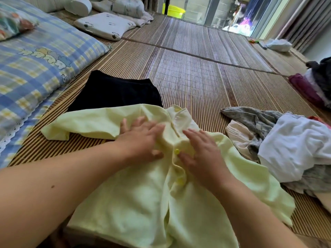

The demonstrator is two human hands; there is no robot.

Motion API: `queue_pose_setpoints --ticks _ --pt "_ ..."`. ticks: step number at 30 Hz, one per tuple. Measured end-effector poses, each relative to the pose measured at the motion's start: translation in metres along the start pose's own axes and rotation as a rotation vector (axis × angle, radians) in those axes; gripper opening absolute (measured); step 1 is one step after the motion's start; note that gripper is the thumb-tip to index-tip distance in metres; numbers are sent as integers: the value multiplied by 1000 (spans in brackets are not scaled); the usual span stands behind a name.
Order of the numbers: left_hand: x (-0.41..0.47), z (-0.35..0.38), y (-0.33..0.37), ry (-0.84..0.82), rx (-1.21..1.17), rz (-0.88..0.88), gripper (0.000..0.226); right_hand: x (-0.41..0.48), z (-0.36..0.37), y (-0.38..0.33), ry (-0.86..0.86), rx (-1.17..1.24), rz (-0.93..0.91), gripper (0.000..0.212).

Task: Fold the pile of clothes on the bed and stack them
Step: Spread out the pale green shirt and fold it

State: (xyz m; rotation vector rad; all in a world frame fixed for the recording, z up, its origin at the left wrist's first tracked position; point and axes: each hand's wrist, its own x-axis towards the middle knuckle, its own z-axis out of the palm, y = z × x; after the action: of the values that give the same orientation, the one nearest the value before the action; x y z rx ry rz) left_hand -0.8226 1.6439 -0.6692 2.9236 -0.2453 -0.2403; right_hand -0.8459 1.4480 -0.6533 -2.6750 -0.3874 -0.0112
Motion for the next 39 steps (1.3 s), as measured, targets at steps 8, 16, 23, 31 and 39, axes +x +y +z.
queue_pose_setpoints --ticks 8,16,23,31,39 --pt "-14 -17 -16 -49 119 50 53 14 0 -14 -184 -135 154 31" --pt "-43 -54 -11 -243 312 6 14 7 16 -37 -45 -224 106 49" --pt "-7 -21 -1 6 -253 -9 39 18 22 -30 41 -113 157 6" --pt "1 1 9 64 -133 -102 52 12 10 -12 -80 341 180 27" --pt "3 1 1 -60 -193 -41 64 25 14 -16 112 668 406 14"
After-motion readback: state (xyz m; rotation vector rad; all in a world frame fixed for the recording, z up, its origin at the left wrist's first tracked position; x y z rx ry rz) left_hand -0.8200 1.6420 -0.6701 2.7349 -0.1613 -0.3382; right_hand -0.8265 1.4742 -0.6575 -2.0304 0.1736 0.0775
